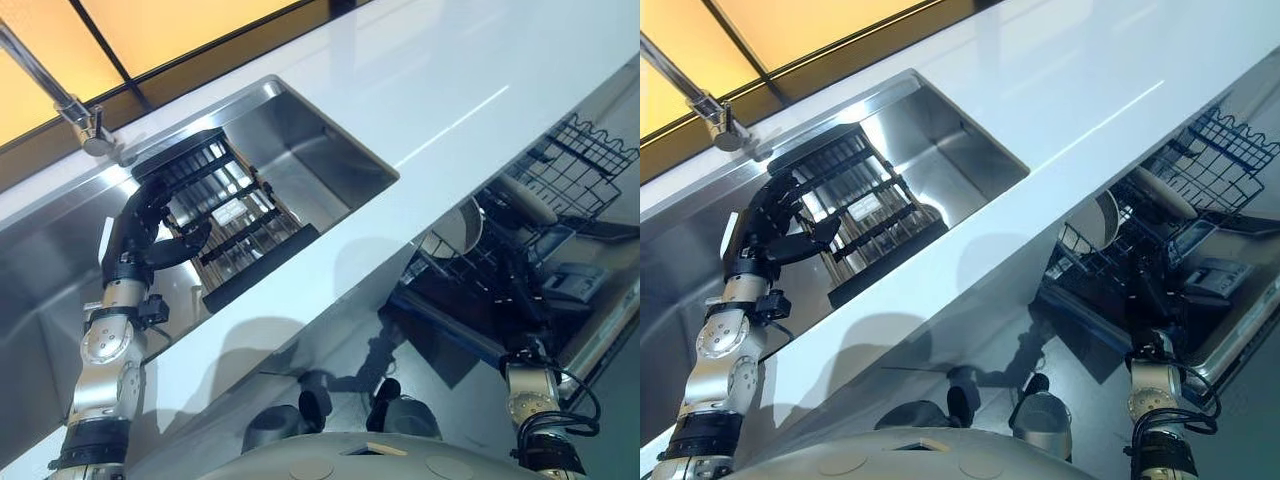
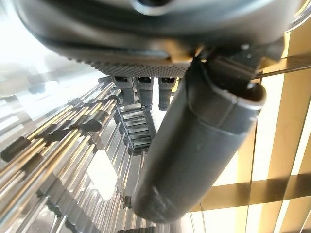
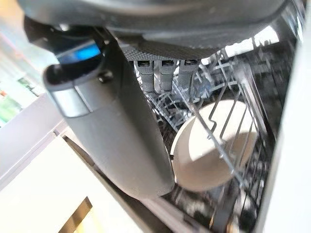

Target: Pick up plates and place into dishwasher.

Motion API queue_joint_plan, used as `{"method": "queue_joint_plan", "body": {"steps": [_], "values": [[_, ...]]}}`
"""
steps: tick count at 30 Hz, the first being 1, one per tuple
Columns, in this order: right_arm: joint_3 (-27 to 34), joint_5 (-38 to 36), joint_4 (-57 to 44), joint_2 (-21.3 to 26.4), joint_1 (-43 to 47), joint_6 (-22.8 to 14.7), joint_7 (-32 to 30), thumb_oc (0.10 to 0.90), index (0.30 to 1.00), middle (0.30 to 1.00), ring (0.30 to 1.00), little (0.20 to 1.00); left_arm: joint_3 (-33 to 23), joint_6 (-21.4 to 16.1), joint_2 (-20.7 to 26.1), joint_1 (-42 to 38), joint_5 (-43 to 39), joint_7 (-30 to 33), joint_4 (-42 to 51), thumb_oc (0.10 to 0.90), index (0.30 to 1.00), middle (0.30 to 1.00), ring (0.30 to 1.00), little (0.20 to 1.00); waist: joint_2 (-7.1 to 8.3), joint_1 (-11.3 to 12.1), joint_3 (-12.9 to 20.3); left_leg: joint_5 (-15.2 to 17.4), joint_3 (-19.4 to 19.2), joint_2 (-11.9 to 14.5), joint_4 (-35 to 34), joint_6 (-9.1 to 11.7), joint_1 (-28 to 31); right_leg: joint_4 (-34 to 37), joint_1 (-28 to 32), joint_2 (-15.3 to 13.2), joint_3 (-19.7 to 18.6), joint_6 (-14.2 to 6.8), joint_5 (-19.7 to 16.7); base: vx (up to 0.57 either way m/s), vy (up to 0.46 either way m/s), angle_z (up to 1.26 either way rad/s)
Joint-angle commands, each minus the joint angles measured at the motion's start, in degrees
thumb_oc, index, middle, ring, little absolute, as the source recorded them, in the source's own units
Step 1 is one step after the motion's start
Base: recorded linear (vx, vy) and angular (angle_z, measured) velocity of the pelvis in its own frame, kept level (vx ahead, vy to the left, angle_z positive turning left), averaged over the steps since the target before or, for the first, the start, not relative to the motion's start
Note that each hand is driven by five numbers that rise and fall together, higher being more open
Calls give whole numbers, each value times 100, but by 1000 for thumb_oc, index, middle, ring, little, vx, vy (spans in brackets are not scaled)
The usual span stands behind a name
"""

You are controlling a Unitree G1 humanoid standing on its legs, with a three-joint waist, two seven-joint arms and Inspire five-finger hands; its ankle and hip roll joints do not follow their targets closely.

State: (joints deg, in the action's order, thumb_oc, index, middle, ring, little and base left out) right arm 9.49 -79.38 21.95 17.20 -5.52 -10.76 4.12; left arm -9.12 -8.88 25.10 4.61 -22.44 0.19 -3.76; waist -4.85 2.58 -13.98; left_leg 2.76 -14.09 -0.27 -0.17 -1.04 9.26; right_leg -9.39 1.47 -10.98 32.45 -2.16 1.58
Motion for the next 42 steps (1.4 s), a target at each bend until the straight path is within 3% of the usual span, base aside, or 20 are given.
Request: {"method": "queue_joint_plan", "body": {"steps": [1,5,8,12,17,20,22,23,25,27,29,32,37,42], "values": [[-1824,-118,-1738,-950,2149,200,1435,800,900,900,900,900,361,-120,338,47,111,-80,349,800,900,900,900,900,194,793,181,671,243,-453,145,-323,4,-729,-565,-777,260,-768,-296,65,34,11],[-2054,91,-2325,-1150,2519,-435,1236,800,900,900,900,900,463,-245,286,24,186,-233,157,800,900,900,900,900,214,942,269,678,416,-521,120,-321,6,-785,-570,-868,387,-760,-364,62,36,8],[-1945,780,-2536,-1158,2455,-960,523,800,900,900,900,900,441,-310,288,102,138,-344,123,800,900,900,900,900,225,966,322,680,483,-556,76,-329,25,-806,-588,-918,405,-777,-442,35,33,12],[-1552,1708,-2578,-1081,2080,-1607,-457,800,900,900,900,900,310,-331,283,250,101,-434,150,800,900,900,900,900,225,890,356,696,477,-555,34,-340,65,-822,-609,-935,345,-786,-509,4,19,17],[-868,2342,-2553,-945,1490,-2011,-1163,800,900,900,900,900,229,-306,234,360,68,-326,224,800,900,900,900,900,233,632,325,755,355,-533,5,-358,149,-812,-675,-899,121,-828,-574,-8,7,1],[-395,3866,-2540,-809,1243,-2391,-2316,800,900,900,900,900,136,-269,218,430,38,-284,274,800,900,900,900,900,256,434,288,796,237,-512,3,-361,199,-770,-696,-869,-43,-861,-622,-39,7,-6],[-127,5565,-2557,-625,1104,-2498,-3581,800,900,900,900,900,91,-247,215,441,21,-251,284,800,900,900,900,900,276,322,266,818,170,-513,4,-361,217,-735,-707,-842,-140,-890,-644,-53,-5,-7],[56,6788,-2544,-427,1034,-2382,-4314,800,900,900,900,900,77,-236,208,449,30,-221,298,800,900,900,900,900,290,257,248,830,131,-515,17,-359,220,-704,-704,-824,-198,-903,-654,-55,-10,-13],[294,7988,-2624,-73,915,-2044,-5137,800,900,900,900,900,55,-232,202,466,39,-173,319,800,900,900,900,900,316,170,225,856,95,-523,28,-362,233,-666,-706,-781,-292,-918,-660,-49,-21,-15],[523,8454,-2599,213,825,-1720,-5446,800,900,900,900,900,-15,-244,204,473,35,-200,302,800,900,900,900,900,347,93,209,875,66,-529,36,-359,241,-642,-714,-735,-391,-932,-646,-53,-32,-17],[804,8526,-2483,474,691,-1350,-5507,800,900,900,900,900,-128,-252,200,476,38,-268,279,800,900,900,900,900,401,3,210,853,23,-528,49,-352,196,-591,-732,-681,-489,-927,-666,-66,-47,-23],[1140,8031,-2163,668,439,-951,-5299,800,900,900,900,900,-312,-252,215,528,38,-373,270,800,900,900,900,900,451,-101,220,844,-73,-498,36,-332,189,-559,-731,-607,-615,-940,-615,-57,-57,-16],[1552,6416,-1177,585,-53,-736,-4444,800,900,900,900,900,-583,-258,268,627,20,-434,292,800,900,900,900,900,499,-273,170,814,-275,-405,-5,-312,195,-536,-716,-469,-801,-961,-461,-49,-74,-21],[1649,5698,67,679,24,-706,-4240,800,900,900,900,900,-568,-263,471,457,-11,-308,116,800,900,900,900,900,498,-334,116,759,-439,-294,9,-264,186,-505,-670,-360,-831,-961,-319,-16,-104,-20]]}}
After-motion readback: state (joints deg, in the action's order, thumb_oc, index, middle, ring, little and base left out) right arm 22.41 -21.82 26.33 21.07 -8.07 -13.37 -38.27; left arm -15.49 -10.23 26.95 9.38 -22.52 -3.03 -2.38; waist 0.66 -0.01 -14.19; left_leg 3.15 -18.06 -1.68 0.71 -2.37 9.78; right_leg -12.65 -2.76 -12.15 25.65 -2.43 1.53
